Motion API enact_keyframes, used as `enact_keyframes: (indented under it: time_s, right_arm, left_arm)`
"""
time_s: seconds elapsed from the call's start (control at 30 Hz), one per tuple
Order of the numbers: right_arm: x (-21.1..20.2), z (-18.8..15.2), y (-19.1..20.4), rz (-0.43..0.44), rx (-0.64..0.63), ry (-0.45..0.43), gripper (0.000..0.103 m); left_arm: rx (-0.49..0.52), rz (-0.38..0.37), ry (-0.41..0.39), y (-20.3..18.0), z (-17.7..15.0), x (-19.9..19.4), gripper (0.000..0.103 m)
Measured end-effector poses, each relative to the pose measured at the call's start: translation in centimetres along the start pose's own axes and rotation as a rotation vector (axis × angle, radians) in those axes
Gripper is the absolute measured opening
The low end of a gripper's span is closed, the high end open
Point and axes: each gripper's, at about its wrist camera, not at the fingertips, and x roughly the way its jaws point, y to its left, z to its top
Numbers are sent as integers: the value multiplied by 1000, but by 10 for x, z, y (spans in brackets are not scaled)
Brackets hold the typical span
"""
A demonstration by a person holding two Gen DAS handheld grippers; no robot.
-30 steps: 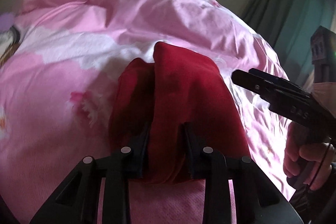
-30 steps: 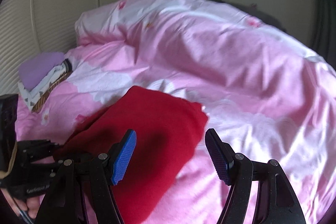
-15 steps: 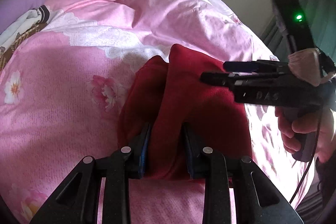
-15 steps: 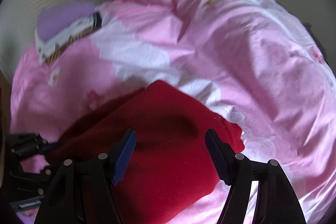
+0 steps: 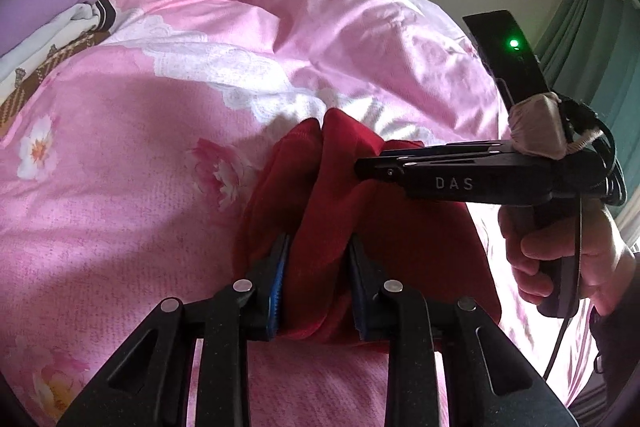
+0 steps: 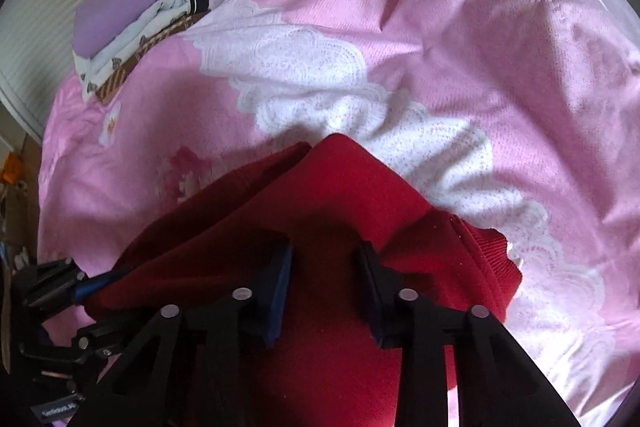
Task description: Fold small clothes
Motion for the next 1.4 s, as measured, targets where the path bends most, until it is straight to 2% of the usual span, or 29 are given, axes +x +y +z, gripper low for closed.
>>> enact_keyframes:
  time_s: [0.17, 0.3, 0.4, 0.57, 0.73, 0.77, 0.83, 0.87, 1.0, 1.13, 1.2, 1.27, 1.33, 1.4]
  right_arm:
    - [-17, 16, -4, 20, 0, -46, 31]
    - [-16, 31, -5, -2, -9, -46, 32]
    - [-12, 43, -8, -2, 23, -43, 38]
    - [2, 59, -9, -42, 60, 1, 48]
    - [20, 63, -5, -116, 61, 83, 50]
    - [24, 62, -6, -109, 73, 96, 47]
    - [29, 60, -6, -88, 85, 118, 30]
    - [32, 59, -4, -82, 83, 127, 25]
    - [32, 58, 5, -115, 49, 122, 16]
    - [15, 59, 8, -90, 64, 42, 14]
    - [0, 65, 11, -67, 69, -23, 13]
    - [-6, 71, 9, -45, 80, -48, 13]
    - [1, 73, 6, -31, 86, -35, 13]
    - [15, 69, 3, -11, 95, -7, 13]
  left_arm:
    - [6, -11, -2, -1, 0, -1, 28]
    - [-30, -32, -11, 0, 3, -3, 28]
    - [-57, -46, -17, 4, 7, -5, 28]
    - [-71, -53, -9, 4, 6, -3, 28]
    - [-69, -50, -11, 2, 3, -1, 28]
    - [-70, -50, -9, 3, 2, 0, 28]
    - [-66, -46, -11, 2, 2, 0, 28]
    - [-63, -44, -11, 2, 1, 0, 28]
    - [-63, -39, -18, 0, 0, 0, 28]
    - [-91, -45, -44, 3, 1, -8, 28]
    - [-99, -36, -71, 3, 2, -15, 28]
    - [-106, -17, -95, 5, 2, -19, 28]
    - [-125, 7, -102, 11, 2, -19, 28]
    - [-123, 16, -76, 14, 1, -13, 28]
